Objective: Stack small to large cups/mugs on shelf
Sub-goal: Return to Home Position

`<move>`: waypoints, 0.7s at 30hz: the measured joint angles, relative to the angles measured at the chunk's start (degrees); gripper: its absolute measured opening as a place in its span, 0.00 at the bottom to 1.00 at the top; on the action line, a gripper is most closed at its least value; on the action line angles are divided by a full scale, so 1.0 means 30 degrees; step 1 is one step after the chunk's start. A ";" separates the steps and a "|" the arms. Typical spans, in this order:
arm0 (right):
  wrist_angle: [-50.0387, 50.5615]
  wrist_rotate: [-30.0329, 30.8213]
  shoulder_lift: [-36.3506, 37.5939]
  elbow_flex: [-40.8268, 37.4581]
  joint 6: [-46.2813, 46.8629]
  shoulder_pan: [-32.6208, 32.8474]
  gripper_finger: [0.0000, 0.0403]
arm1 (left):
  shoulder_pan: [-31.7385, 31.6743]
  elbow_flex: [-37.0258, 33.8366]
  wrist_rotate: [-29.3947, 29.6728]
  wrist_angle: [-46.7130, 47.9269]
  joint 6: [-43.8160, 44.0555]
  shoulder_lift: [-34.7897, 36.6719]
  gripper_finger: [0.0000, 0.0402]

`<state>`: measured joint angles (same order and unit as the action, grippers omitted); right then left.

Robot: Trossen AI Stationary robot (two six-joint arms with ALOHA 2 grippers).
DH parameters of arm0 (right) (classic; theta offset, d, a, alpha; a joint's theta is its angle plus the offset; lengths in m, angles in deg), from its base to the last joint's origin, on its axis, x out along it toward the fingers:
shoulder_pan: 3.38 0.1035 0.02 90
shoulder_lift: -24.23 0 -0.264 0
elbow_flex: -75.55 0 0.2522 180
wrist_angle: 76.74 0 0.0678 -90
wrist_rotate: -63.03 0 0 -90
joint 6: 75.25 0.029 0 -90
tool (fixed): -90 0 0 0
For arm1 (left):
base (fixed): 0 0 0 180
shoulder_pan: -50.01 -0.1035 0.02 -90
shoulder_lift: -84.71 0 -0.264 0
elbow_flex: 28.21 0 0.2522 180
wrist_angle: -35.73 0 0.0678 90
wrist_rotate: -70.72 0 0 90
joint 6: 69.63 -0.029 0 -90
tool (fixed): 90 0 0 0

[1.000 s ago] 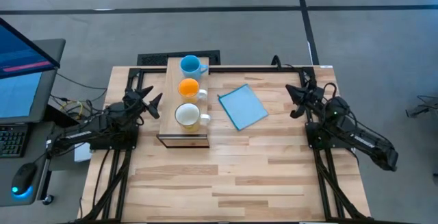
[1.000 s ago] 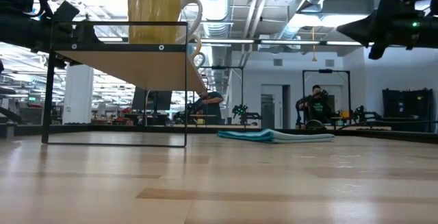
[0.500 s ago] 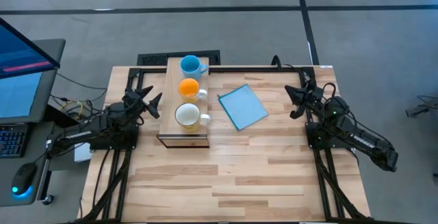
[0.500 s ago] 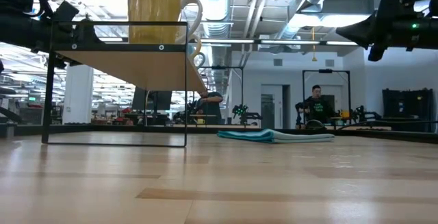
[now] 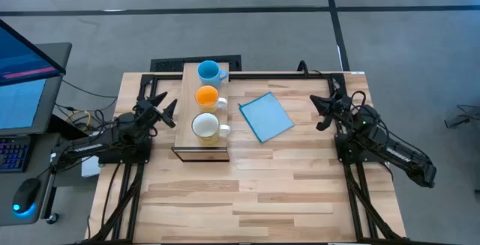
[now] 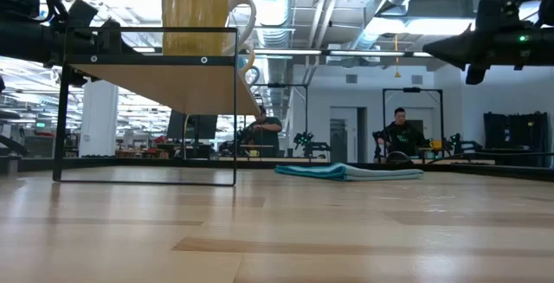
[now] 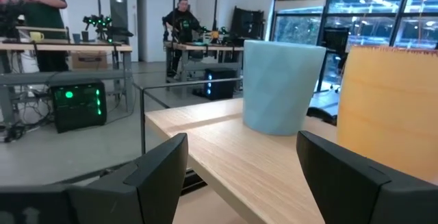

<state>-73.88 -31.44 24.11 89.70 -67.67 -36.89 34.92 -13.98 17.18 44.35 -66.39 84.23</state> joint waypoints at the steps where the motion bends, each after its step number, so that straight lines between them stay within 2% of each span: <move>1: 0.0320 0.0000 -0.0007 0.0000 0.0011 0.0000 0.06 | 0.0000 0.0000 0.0011 0.0001 -0.0109 -0.0013 0.66; 7: 0.0945 0.0048 0.0000 0.0000 0.0459 0.0000 0.06 | 0.0000 0.0000 0.0058 0.0005 0.0114 -0.0625 0.66; 13: 0.2715 0.1391 -0.0007 0.0000 0.0631 0.0000 0.05 | 0.0000 -0.0015 0.0096 0.0013 0.0887 -0.1708 0.66; 21: 0.3412 0.1566 -0.0015 -0.0007 0.0376 0.0000 0.06 | 0.0000 -0.0022 0.0132 0.0013 0.1357 -0.2255 0.66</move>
<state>-63.64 -26.75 24.07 89.67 -66.54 -36.89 34.92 -14.05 17.58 44.39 -62.32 77.46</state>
